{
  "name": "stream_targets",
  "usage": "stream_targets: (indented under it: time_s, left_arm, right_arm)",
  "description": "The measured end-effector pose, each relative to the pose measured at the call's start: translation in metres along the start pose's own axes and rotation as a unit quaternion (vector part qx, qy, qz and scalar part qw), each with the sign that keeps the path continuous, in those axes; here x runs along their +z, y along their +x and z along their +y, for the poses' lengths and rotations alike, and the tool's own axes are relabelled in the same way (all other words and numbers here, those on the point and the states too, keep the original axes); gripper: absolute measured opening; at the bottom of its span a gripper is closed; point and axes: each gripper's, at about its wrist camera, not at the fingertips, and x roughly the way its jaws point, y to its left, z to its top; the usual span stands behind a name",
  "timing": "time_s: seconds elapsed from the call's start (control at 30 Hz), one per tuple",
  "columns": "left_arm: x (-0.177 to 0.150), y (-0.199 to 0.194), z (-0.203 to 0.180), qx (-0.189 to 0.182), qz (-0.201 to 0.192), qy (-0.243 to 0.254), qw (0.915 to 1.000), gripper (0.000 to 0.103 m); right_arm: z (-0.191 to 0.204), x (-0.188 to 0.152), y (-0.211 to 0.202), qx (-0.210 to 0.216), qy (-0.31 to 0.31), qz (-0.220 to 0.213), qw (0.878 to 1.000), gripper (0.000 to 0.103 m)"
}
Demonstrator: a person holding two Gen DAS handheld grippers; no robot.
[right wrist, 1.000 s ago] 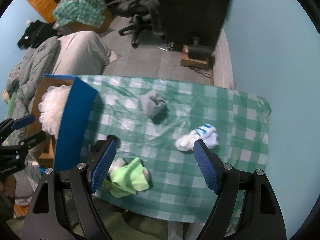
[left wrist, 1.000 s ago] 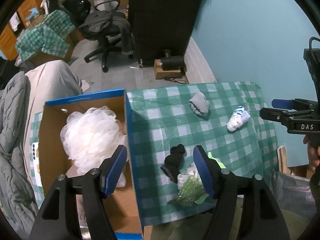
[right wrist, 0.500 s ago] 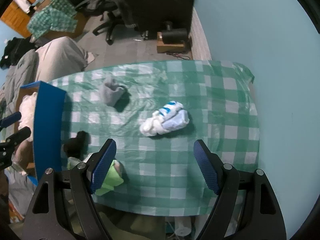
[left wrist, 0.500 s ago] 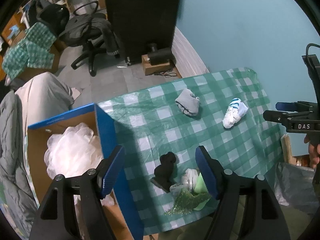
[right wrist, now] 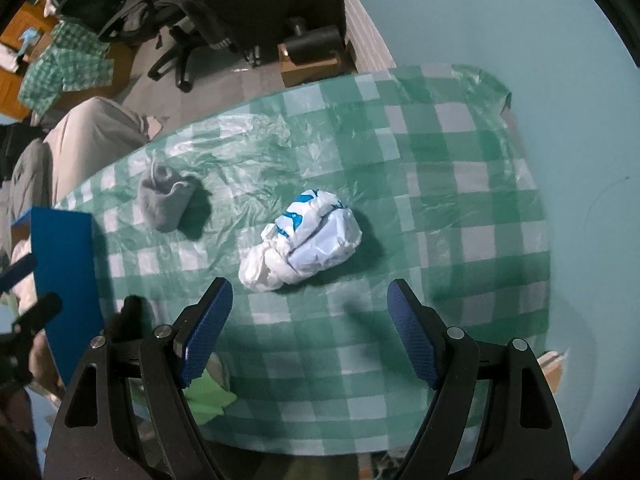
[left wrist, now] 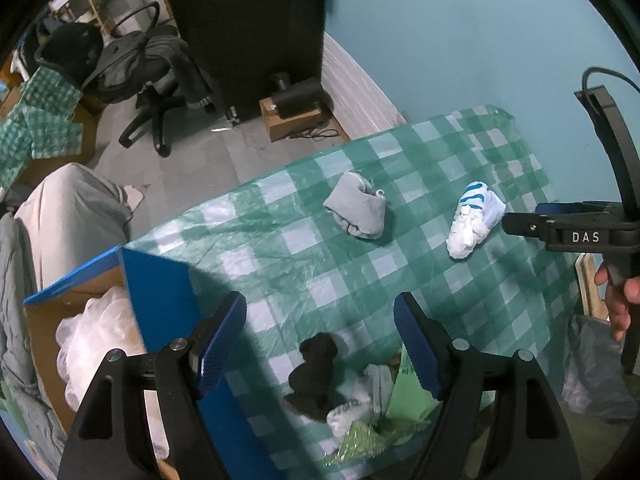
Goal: Organize soft objects
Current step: 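Grasp the white-and-blue sock with the right tool while the left tool grasps the grey sock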
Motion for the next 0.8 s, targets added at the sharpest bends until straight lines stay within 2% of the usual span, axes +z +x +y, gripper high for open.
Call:
stream_targets:
  time_s: [0.37,0.7,0.77,0.8]
  left_arm:
    - [0.022,0.036,-0.005,-0.016,0.005,0.006,0.9998,0.078]
    - [0.032,0.056,-0.004,-0.037,0.017,-0.010,0.9991,0.078]
    - [0.034,0.059,-0.003,-0.043,0.019,-0.015,0.9988,0.080]
    - [0.036,0.060,-0.003,-0.047,0.020,-0.019,0.9985,0.080]
  right_arm:
    - [-0.002,0.014,0.039,-0.009,0.040,0.025,0.999,0.080]
    - [0.000,0.017,0.060,-0.030,0.025,0.034,0.999,0.079]
    - [0.002,0.019,0.063,-0.043,0.007,0.034,0.998,0.073]
    - [0.004,0.018,0.064,-0.048,-0.003,0.035,0.998,0.060]
